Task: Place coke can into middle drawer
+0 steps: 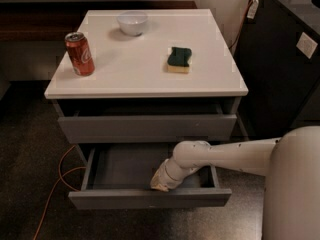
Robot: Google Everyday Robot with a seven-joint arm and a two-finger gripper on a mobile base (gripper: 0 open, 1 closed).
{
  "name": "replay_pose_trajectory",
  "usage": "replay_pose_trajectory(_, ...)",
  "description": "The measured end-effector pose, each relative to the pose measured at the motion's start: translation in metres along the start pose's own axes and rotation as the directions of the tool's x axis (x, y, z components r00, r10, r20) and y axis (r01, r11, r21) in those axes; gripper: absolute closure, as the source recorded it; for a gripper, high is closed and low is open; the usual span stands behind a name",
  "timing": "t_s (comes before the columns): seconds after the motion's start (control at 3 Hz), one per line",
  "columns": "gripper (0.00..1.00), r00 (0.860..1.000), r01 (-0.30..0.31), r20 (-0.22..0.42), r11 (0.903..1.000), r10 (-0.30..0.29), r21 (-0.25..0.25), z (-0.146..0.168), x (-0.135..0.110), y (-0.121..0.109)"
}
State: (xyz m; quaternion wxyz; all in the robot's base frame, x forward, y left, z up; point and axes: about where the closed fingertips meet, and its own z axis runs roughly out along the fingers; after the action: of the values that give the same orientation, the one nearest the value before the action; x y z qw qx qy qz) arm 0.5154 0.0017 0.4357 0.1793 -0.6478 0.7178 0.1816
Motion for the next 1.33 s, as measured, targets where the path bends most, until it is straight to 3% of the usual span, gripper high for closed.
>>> replay_pose_trajectory(0.67, 1.00, 1.000, 0.020, 0.009, 0.9994, -0.020, -0.028, 0.005, -0.002, 0.021)
replay_pose_trajectory(1.0, 1.00, 0.999, 0.035, 0.013, 0.9976, -0.035, -0.059, 0.009, -0.004, 0.043)
replay_pose_trajectory(1.33, 1.00, 0.999, 0.035, 0.013, 0.9976, -0.035, -0.059, 0.007, -0.005, 0.043)
